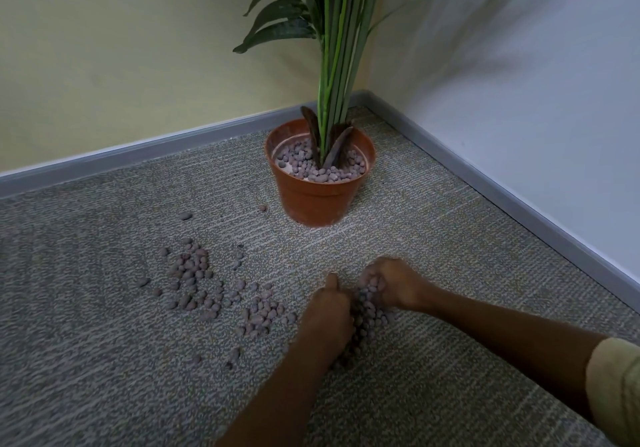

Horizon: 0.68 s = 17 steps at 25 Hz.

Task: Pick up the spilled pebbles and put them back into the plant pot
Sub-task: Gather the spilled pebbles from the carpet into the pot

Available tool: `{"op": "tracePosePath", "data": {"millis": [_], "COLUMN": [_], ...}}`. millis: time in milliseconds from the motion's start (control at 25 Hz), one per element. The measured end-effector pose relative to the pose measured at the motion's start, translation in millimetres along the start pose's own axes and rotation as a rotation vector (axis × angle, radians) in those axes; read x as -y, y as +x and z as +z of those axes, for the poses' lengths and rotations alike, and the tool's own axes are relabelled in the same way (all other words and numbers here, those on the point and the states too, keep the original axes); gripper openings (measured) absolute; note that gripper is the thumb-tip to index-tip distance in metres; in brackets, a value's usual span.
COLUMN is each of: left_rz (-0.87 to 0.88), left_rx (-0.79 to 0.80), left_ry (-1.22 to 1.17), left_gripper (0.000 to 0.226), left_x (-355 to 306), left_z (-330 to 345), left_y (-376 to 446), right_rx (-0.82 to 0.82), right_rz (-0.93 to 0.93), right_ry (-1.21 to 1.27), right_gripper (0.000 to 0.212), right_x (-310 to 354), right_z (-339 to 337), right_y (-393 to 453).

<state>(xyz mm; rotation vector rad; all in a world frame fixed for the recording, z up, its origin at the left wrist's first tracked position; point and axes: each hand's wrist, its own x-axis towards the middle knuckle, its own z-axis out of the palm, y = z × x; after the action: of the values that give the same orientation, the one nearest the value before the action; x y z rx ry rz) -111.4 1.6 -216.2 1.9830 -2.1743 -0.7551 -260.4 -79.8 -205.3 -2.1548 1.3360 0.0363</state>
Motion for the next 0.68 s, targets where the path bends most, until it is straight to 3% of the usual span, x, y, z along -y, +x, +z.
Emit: {"op": "tracePosePath", "data": {"millis": [240, 360, 560, 680], "left_rz": [-0.051, -0.062, 0.091, 0.085], "left_rx": [-0.168, -0.104, -0.059, -0.026], "left_ry": [0.055, 0.101, 0.117, 0.043], "left_gripper": [0.035, 0.045, 0.044, 0.043], "left_x": [9.2, 17.7, 16.1, 10.1], "left_z": [-2.1, -4.3, -2.3, 0.0], "left_y": [-0.9, 0.2, 4.0, 7.9], "right_rx": [0.069, 0.075, 0.066, -0.083], "right_rz": [0.003, 0.047, 0.019, -0.024], "right_ry": [0.033, 0.152, 0.49, 0.645], "right_gripper": [0.021, 0.019, 0.02, 0.021], "right_x": [11.1, 14.3, 41.2, 63.1], "right_z": [1.6, -8.9, -73.3, -106.5], "right_y": [4.0, 4.4, 8.7, 23.0]}}
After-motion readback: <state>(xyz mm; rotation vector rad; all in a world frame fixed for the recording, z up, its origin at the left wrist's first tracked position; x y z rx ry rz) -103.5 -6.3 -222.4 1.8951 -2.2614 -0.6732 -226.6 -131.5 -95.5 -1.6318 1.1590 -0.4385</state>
